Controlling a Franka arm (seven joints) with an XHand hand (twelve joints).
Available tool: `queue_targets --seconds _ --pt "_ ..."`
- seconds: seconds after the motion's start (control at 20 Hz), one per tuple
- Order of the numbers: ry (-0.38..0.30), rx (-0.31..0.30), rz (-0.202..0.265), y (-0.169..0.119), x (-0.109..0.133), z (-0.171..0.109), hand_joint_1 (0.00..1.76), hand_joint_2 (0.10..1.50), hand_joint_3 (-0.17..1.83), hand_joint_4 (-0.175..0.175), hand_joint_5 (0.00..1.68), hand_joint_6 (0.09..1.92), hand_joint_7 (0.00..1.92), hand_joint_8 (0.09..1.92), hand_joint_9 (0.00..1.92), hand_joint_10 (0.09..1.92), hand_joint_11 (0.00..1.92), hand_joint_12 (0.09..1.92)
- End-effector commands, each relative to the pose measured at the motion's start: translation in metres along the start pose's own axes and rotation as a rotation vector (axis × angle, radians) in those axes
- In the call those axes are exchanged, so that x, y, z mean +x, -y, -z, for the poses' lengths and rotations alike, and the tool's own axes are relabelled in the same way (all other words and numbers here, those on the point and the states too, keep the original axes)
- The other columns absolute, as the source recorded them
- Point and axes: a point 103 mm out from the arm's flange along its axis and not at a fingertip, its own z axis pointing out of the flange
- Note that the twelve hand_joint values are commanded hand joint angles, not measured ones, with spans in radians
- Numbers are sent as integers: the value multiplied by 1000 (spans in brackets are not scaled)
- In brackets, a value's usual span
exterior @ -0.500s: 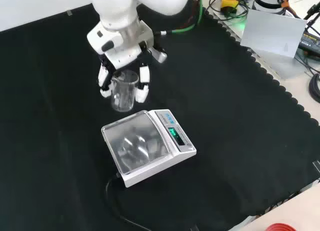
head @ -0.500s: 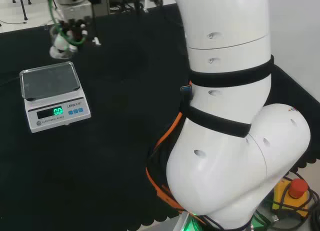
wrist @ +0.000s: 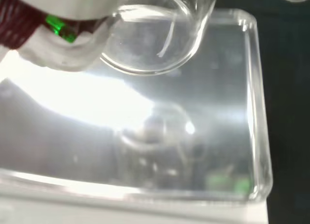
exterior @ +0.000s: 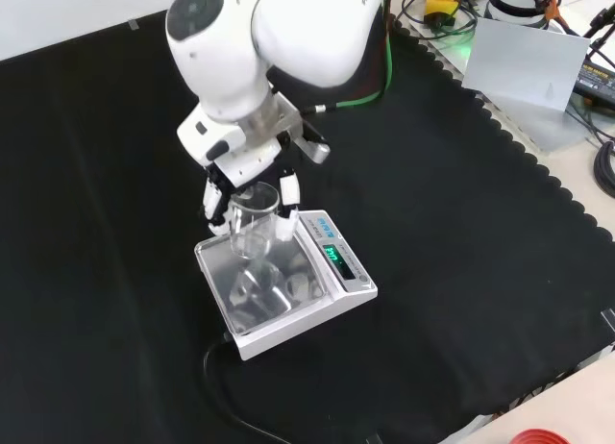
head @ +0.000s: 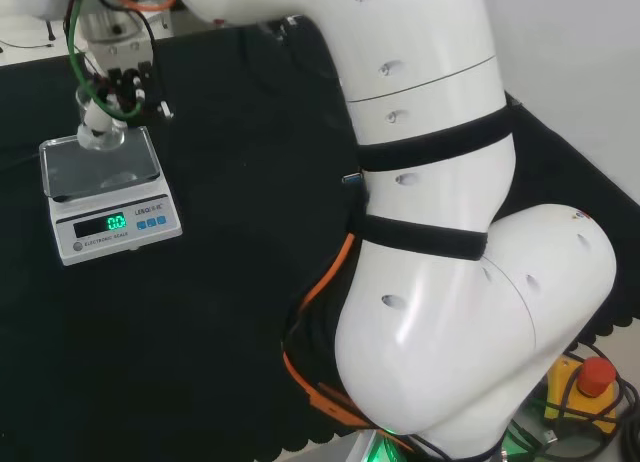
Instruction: Put the beaker on the electronic balance.
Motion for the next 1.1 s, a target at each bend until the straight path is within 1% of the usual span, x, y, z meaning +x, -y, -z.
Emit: queue_targets --seconds 0.05,0.25,0.5,0.6,0.65,0.7,0.75,0.8,0.85,0.9,0.95,1.0,1.1 --pt "14 53 -4 -5 4 -26 1216 574 769 -175 1317 639 1245 1203 1678 437 1712 418" --pt "28 62 6 -8 8 -29 1217 573 768 -175 1320 634 1249 1201 1678 439 1714 417" --pt "23 55 2 -12 8 -27 1215 578 756 -175 1321 624 1255 1194 1681 440 1725 416" --pt "36 73 5 -13 8 -23 1212 600 720 -175 1312 620 1253 1185 1683 432 1756 419" --pt "48 89 7 -13 9 -22 1208 556 700 -175 1205 712 1239 1177 1691 407 1790 412" --pt "63 104 12 -12 9 -19 1195 512 695 -162 1071 832 1200 1179 1702 375 1807 400" --pt "78 119 13 -12 10 -17 1169 478 690 -138 941 932 1142 1186 1711 345 1799 390" --pt "91 138 13 -12 10 -14 1120 455 668 -102 795 995 1056 1177 1685 319 1733 413" --pt "105 151 11 -11 11 -11 1060 446 627 -65 626 989 963 1148 1619 307 1608 503" --pt "109 154 7 -11 11 -8 974 448 572 -36 484 906 854 1101 1506 299 1398 683" --pt "114 148 7 -10 11 -5 892 456 518 -20 355 772 733 1053 1375 293 1166 883" --pt "121 140 9 -10 12 -3 827 473 455 -14 263 600 603 1007 1233 327 970 1045" --pt "135 120 14 -8 13 0 734 517 322 -9 145 278 359 924 878 527 642 1273"
